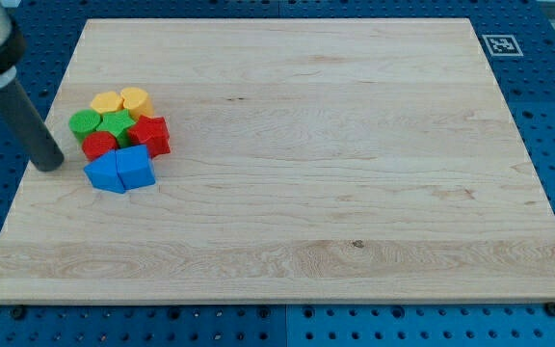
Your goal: Separate the group of blocks
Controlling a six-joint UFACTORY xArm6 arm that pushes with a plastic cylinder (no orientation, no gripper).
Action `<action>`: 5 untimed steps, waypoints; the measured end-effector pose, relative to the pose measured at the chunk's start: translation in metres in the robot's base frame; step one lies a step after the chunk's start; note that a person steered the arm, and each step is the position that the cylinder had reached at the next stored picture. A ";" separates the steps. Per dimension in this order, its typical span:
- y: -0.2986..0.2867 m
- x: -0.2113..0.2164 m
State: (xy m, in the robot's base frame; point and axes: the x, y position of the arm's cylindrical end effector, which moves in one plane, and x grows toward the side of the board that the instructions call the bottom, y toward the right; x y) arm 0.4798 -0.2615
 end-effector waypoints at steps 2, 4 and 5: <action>0.127 0.012; 0.231 -0.005; 0.306 -0.005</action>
State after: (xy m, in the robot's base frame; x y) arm 0.4745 0.0443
